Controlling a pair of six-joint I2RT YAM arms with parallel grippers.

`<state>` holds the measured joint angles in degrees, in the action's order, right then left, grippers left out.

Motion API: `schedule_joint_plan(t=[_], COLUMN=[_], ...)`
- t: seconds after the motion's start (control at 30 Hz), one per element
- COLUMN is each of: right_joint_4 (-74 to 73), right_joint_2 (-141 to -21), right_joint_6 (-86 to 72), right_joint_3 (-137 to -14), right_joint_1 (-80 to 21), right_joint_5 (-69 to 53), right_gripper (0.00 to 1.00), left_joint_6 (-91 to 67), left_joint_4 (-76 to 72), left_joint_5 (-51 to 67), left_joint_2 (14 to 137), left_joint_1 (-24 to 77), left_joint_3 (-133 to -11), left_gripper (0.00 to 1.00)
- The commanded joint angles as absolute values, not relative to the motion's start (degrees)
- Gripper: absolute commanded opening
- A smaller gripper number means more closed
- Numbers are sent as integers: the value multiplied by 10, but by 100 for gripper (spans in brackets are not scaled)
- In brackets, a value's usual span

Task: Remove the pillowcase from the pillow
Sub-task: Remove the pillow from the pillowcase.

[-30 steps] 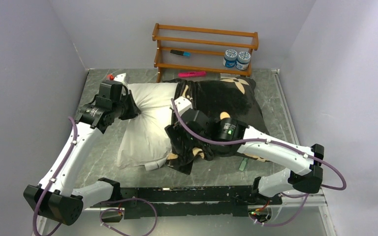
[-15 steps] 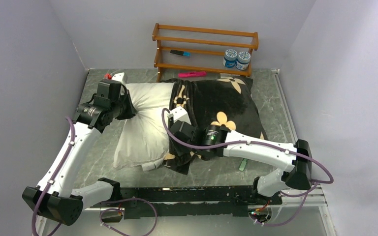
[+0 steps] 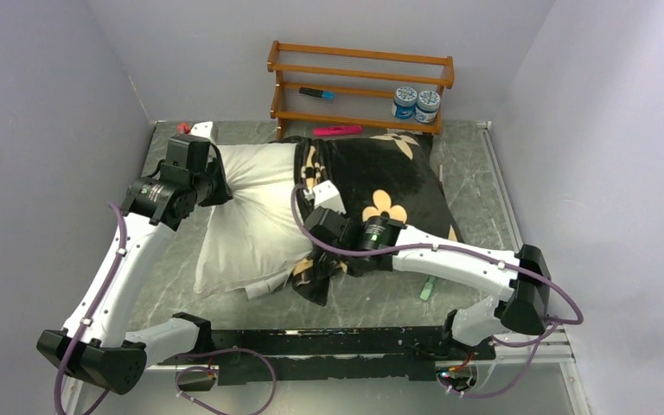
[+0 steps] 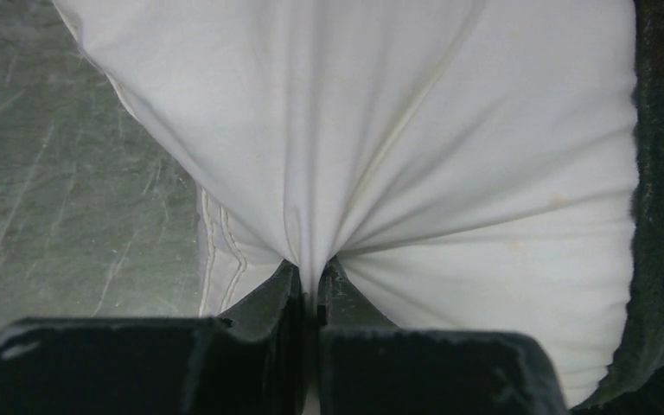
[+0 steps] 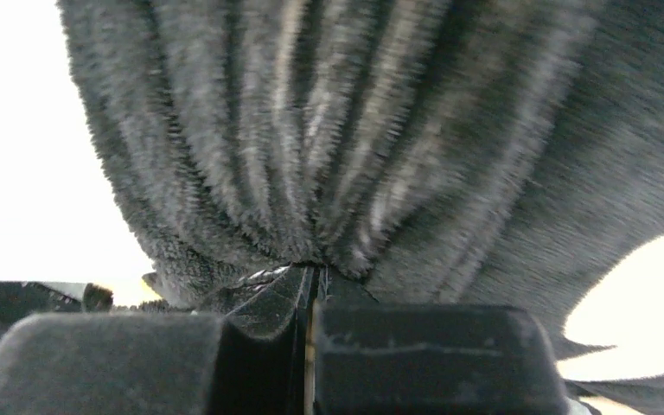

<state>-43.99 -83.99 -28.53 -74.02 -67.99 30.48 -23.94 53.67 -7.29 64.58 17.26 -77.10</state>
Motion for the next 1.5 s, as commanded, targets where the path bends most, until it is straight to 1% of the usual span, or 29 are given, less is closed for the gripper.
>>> schedule_joint_plan(t=[0.0, 0.2, 0.53, 0.6, 0.7, 0.77, 0.87, 0.93, 1.0, 1.1, 1.23, 1.33, 1.47], right_joint_4=[-496, -506, -502, -484, -429, -397, -369, -354, -340, -330, -338, -346, -337], right_joint_2=[-786, -737, -703, -697, -688, -687, -694, -692, -684, -679, -694, -710, -718], right_joint_6=[-245, -197, -158, -142, -107, -119, -175, -224, -258, -295, -334, -369, -410], right_joint_3=[-723, -713, -690, -689, -677, -667, -656, -645, -636, -636, -644, -635, -608], right_joint_1=[-614, -532, -431, -431, -438, -472, -546, -576, -599, -638, -702, -736, -744], right_joint_5=[369, 376, 356, 319, 169, 119, 151, 166, 175, 185, 209, 237, 262], right_gripper=[0, 0, 0, 0, 1, 7, 16, 24, 31, 37, 48, 59, 74], left_joint_6=[-201, -190, -166, -165, -171, -184, -205, -214, -218, -218, -219, -217, -211], left_joint_4=[473, 466, 454, 450, 435, 423, 406, 404, 404, 406, 411, 415, 421], left_joint_5=[-222, -255, -292, -272, -202, -153, -101, -85, -79, -73, -76, -81, -94], left_joint_2=[634, 651, 669, 667, 660, 655, 643, 638, 634, 629, 626, 625, 626], left_joint_1=[156, 153, 135, 134, 134, 134, 134, 134, 134, 134, 135, 136, 143], left_joint_3=[-848, -866, -860, -864, -855, -841, -815, -802, -796, -794, -796, -799, -809], left_gripper=[5, 5, 5, 5, 5, 5, 5, 5, 5, 5, 5, 5, 5])
